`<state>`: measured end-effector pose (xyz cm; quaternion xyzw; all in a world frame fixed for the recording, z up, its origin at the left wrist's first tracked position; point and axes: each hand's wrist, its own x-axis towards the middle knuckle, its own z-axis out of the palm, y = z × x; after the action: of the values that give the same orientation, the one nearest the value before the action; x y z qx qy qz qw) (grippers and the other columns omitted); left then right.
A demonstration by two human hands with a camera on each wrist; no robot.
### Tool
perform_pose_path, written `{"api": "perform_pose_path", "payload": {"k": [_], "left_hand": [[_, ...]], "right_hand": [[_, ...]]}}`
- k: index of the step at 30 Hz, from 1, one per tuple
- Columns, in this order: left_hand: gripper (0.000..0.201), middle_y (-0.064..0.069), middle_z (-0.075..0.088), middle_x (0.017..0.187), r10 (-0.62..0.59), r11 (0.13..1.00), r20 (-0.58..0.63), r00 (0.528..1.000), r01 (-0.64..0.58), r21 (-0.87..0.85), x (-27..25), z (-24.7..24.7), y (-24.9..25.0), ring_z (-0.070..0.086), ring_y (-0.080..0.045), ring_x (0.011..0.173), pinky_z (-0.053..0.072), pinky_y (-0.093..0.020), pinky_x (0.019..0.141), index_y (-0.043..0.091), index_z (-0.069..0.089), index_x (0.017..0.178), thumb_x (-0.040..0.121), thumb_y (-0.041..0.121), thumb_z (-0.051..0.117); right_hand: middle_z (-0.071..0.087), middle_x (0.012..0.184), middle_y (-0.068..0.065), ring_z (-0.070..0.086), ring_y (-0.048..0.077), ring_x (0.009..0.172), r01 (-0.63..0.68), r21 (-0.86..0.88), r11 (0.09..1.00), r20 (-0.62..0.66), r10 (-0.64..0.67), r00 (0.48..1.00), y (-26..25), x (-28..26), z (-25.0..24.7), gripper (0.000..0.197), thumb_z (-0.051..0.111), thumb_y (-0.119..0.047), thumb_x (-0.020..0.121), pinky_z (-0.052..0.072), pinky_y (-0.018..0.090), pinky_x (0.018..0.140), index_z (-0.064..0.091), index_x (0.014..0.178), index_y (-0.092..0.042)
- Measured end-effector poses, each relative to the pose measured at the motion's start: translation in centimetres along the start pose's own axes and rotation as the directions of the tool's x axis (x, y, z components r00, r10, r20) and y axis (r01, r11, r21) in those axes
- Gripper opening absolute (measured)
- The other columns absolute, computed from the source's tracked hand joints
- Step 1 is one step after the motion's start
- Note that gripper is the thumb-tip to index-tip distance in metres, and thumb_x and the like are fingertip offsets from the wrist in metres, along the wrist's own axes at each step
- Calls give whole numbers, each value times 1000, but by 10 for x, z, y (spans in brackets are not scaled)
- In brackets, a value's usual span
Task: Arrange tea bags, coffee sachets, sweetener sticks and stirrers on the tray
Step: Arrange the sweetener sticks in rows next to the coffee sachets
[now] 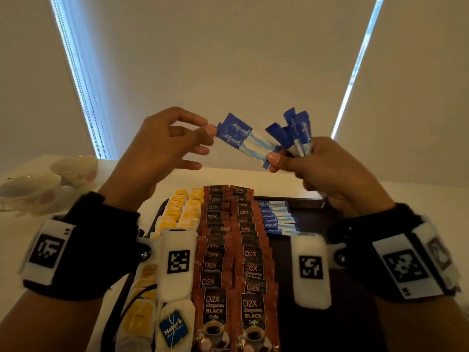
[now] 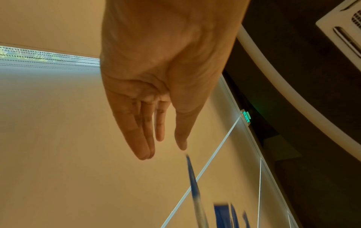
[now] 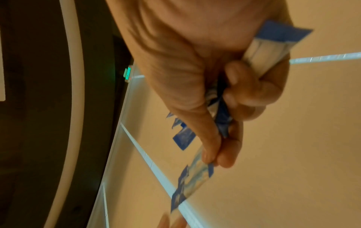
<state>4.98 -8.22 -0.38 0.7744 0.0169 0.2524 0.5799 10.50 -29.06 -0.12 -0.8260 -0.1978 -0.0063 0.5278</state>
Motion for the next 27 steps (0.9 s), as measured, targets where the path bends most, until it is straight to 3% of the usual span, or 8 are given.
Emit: {"api": "perform_pose_path", "payload": {"k": [2,6,10,14,19,21,24,27], "left_hand": [[36,3,72,94,16,1000,-17,1000,-16,4,0,-4,4,70,-7,81,57,-21,59,21,59,113,82,37,66],[39,3,73,93,22,998,-44,999,-25,-57,0,-14,10,70,-9,84,56,-22,61,23,61,112,77,39,69],[39,10,72,87,44,997,-53,998,-47,-65,-2,-22,15,68,-4,78,50,-19,59,31,61,103,69,47,70],[45,11,71,87,49,998,-51,998,-51,-43,-2,-23,15,65,0,73,47,-21,61,32,61,104,64,51,69],[47,12,71,89,49,999,-29,998,-50,-19,-1,-25,15,64,2,72,44,-24,64,37,60,99,58,58,68],[51,11,70,89,49,999,-22,999,-49,-14,-1,-25,14,63,2,71,43,-24,63,38,59,98,53,61,68],[52,12,70,89,44,999,-12,999,-44,-5,0,-25,14,63,4,68,43,-24,62,39,59,96,50,63,68],[53,13,71,87,45,999,-2,999,-44,7,0,-23,13,63,4,68,43,-24,61,39,60,95,48,63,69]], "right_hand": [[51,44,-11,33,2,35,-34,-56,998,11,35,999,5,-2,-22,18,69,-27,81,27,13,37,69,74,-10],[48,36,-10,39,0,32,-162,-375,913,120,221,968,35,-5,-51,19,72,-22,79,28,9,35,70,74,-4],[51,37,-8,42,3,36,-335,-499,800,214,488,846,77,-5,-58,16,71,-12,80,30,12,36,66,69,-2],[46,46,-1,28,7,32,-405,-583,705,302,650,697,104,4,-53,19,70,-25,80,20,16,33,67,72,-9],[57,42,-8,38,3,26,-375,-713,593,285,734,617,104,23,-34,14,68,-21,85,28,14,30,64,78,-9],[60,49,-6,37,3,25,-382,-735,560,266,756,598,104,30,-29,13,67,-21,85,27,14,28,62,81,-10],[64,83,3,42,1,24,-320,-795,515,234,748,621,108,39,-27,21,69,-26,83,29,11,26,62,95,-9],[64,86,4,44,0,25,-309,-788,533,255,738,624,110,43,-27,23,70,-24,83,30,11,26,63,98,-8]]}}
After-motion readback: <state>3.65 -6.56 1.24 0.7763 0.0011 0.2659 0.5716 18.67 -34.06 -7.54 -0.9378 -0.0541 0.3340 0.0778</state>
